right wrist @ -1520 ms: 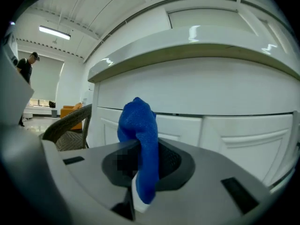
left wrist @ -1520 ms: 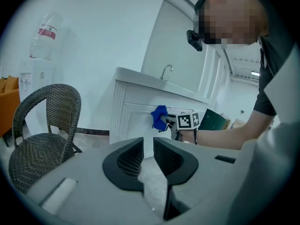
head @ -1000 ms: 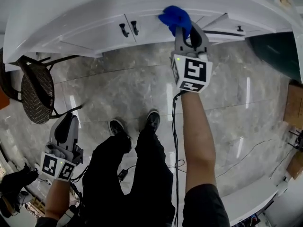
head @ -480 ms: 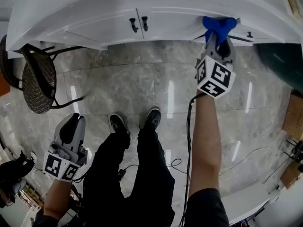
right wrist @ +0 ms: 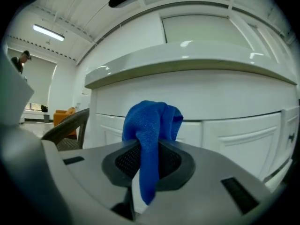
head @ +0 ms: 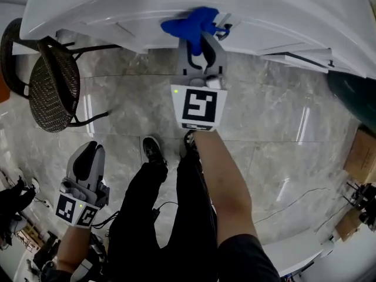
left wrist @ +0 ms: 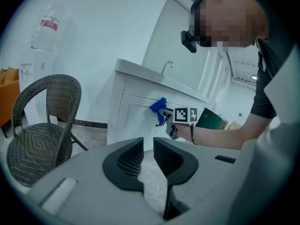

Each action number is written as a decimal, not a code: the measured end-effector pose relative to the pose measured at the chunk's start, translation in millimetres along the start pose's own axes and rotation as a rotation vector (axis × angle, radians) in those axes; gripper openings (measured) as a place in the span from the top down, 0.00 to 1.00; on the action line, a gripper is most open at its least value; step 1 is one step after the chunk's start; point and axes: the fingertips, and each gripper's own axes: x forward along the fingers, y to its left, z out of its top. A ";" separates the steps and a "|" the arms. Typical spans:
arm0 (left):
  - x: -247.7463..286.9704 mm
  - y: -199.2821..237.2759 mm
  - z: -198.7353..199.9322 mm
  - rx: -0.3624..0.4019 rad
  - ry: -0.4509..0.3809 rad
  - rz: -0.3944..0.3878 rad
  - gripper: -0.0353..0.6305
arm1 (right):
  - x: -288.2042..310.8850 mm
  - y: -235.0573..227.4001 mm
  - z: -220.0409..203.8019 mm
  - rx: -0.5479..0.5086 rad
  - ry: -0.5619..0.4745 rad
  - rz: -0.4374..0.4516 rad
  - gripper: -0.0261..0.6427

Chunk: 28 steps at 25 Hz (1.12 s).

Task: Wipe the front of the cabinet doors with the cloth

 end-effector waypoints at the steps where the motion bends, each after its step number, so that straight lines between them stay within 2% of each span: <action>1: -4.0 7.5 -0.3 -0.007 -0.002 0.006 0.85 | 11.7 25.3 0.1 0.025 -0.011 0.029 0.88; 4: -15.6 29.7 -1.8 -0.016 -0.001 0.022 0.85 | 44.0 92.4 -6.0 0.072 -0.028 0.096 0.88; 9: -27.3 59.4 -9.5 -0.008 0.022 0.052 0.85 | 79.5 191.5 -20.7 0.053 -0.010 0.259 0.88; 12: -22.6 69.2 -16.4 -0.006 0.034 0.060 0.85 | 79.8 229.9 -21.5 0.046 -0.033 0.375 0.88; 14: -15.4 66.5 -21.7 -0.005 0.044 0.051 0.85 | 77.8 235.2 -26.8 0.048 -0.046 0.403 0.88; 18: 0.2 51.1 -31.7 0.001 0.055 0.017 0.85 | 78.9 184.4 -55.8 0.074 -0.030 0.305 0.88; 25: 24.0 26.8 -41.7 0.014 0.078 -0.020 0.85 | 52.1 36.6 -93.8 0.051 0.019 0.004 0.88; 28: 32.6 11.4 -39.7 0.029 0.080 -0.044 0.85 | 30.8 -10.8 -102.6 0.063 0.042 -0.108 0.88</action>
